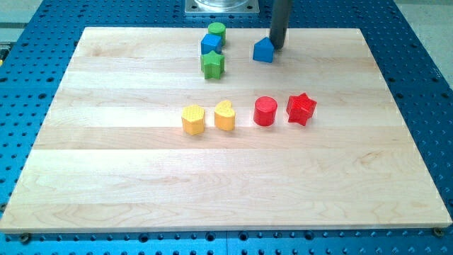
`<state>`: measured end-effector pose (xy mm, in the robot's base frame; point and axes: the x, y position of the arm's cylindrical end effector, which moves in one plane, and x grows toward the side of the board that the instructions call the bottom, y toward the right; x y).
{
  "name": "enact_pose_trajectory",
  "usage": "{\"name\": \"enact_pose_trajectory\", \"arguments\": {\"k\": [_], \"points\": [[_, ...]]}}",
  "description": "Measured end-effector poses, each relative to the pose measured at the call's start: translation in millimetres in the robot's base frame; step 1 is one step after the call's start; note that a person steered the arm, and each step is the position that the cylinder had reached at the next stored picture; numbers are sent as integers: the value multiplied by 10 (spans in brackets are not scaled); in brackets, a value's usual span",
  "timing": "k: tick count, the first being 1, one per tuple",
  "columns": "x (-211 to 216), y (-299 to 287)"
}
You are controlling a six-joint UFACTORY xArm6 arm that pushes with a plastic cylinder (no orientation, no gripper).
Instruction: Push the triangle to the top left of the heart
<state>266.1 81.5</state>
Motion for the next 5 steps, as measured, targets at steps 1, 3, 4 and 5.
{"name": "enact_pose_trajectory", "arguments": {"k": [1,3,4,5], "points": [[483,-558],[807,-657],[820,-401],[958,-345]]}}
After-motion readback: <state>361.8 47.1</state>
